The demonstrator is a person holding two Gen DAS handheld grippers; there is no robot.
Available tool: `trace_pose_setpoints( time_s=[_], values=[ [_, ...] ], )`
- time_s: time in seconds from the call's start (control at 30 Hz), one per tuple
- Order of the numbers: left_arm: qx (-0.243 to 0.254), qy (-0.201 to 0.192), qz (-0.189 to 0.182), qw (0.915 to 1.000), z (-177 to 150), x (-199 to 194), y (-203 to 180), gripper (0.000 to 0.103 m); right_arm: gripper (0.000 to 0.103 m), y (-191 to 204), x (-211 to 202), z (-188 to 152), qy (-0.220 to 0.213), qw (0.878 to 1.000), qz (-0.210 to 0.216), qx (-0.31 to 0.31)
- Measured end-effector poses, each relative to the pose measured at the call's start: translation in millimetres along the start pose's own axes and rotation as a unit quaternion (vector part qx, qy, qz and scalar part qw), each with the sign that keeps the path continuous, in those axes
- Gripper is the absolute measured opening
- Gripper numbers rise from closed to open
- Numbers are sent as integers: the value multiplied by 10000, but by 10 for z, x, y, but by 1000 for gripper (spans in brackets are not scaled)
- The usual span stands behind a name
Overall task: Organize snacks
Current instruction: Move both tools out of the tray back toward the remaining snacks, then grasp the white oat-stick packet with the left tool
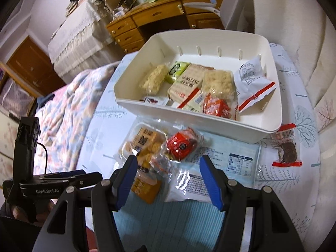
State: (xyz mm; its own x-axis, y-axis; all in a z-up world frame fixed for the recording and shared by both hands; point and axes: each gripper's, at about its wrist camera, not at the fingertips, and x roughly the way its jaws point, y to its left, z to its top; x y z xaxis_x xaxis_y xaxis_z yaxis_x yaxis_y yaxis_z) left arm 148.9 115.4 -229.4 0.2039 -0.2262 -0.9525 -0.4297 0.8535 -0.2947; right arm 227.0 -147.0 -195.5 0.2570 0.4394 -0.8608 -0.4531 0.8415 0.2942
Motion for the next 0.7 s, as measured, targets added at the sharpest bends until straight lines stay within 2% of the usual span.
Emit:
trace_pose_setpoints(
  time_s=[0.3, 0.7],
  values=[
    [-329, 56, 222, 9992, -104, 299, 56, 84, 62, 48, 203, -55, 188, 9967, -202, -768],
    [-387, 182, 350, 9985, -47, 620, -13, 84, 62, 138, 452, -29, 252, 9900, -183, -1376]
  ],
)
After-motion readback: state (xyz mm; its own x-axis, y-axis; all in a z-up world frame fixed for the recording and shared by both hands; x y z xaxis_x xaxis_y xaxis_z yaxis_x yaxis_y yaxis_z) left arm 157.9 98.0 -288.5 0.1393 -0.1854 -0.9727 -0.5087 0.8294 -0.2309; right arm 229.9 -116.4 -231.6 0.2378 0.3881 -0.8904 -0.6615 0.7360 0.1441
